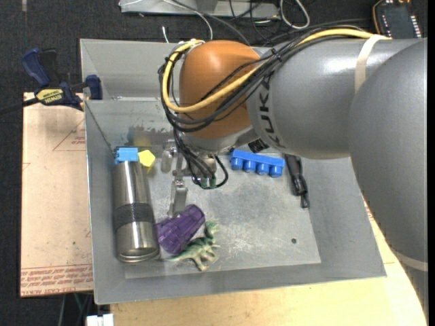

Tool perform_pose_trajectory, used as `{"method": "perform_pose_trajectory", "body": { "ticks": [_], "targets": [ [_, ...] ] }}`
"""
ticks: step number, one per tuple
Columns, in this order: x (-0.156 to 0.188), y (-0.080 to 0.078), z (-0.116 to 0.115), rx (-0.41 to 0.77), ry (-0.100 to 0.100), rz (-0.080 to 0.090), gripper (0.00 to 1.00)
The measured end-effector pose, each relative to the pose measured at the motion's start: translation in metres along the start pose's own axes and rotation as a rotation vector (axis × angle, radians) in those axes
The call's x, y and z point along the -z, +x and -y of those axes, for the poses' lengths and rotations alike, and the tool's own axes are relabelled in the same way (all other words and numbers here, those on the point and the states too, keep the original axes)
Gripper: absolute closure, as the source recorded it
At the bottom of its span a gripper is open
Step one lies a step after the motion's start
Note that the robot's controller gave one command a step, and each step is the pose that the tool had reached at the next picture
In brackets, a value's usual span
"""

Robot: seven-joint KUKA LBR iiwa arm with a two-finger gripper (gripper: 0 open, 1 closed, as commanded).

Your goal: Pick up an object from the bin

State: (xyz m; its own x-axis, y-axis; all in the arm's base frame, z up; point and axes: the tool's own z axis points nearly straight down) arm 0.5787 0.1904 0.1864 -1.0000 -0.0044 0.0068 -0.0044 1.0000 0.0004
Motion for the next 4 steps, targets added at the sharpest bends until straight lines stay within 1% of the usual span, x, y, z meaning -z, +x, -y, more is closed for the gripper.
{"method": "perform_pose_trajectory", "body": {
  "ticks": [1,2,3,4],
  "targets": [
    [0.005,-0.002,0.001,-0.005,-0.001,0.008,0.0],
    [-0.114,0.049,0.044,0.26,-0.001,0.006,0.0],
    [-0.054,0.056,0.041,0.4,-0.002,0.016,0.0],
    [-0.118,0.051,0.043,0.291,-0.003,0.004,0.0]
  ]
}}
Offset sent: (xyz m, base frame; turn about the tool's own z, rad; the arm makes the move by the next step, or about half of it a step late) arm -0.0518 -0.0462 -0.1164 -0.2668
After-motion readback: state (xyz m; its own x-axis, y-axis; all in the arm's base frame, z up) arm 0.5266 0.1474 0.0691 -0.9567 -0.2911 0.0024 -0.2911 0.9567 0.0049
